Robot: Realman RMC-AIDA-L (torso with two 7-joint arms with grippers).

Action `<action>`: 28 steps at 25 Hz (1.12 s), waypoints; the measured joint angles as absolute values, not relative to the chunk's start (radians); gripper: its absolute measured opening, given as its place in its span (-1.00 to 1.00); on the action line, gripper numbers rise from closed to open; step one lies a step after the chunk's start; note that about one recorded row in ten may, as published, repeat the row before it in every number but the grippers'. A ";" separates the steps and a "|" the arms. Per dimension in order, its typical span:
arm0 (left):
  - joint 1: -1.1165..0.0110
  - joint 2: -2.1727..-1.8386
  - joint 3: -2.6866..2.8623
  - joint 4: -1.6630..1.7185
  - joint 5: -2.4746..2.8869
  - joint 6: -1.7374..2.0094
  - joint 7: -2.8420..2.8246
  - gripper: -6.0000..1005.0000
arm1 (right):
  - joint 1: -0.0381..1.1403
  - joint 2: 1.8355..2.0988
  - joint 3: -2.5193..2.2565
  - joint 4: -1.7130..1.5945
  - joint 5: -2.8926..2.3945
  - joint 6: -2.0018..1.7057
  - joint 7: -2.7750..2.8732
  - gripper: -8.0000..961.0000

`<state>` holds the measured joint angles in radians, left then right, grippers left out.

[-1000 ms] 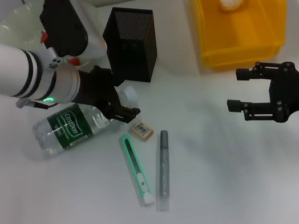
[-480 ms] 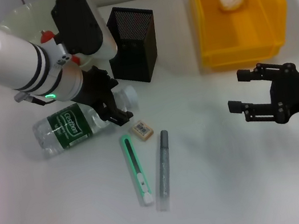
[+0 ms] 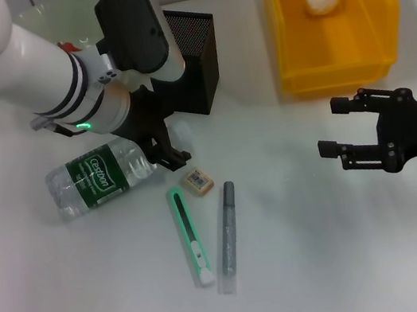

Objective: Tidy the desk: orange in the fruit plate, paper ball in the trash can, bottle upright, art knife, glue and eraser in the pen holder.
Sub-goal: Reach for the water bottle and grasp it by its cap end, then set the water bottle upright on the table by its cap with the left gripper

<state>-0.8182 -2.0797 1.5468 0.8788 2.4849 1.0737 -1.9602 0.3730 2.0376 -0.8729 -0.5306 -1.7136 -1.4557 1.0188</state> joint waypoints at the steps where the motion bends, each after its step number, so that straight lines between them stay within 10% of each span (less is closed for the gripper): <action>1: -0.822 -2.080 1.553 0.881 2.490 1.074 -1.960 0.56 | 0.373 2.038 -0.873 -0.531 -1.714 -1.456 1.019 0.55; 28: -0.845 -2.080 1.585 0.918 2.529 1.128 -2.032 -0.11 | 0.378 2.034 -0.859 -0.529 -1.710 -1.456 1.019 0.55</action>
<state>-0.8450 -2.0801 1.5848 0.9181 2.5290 1.1285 -2.0316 0.3783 2.0340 -0.8589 -0.5292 -1.7103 -1.4558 1.0185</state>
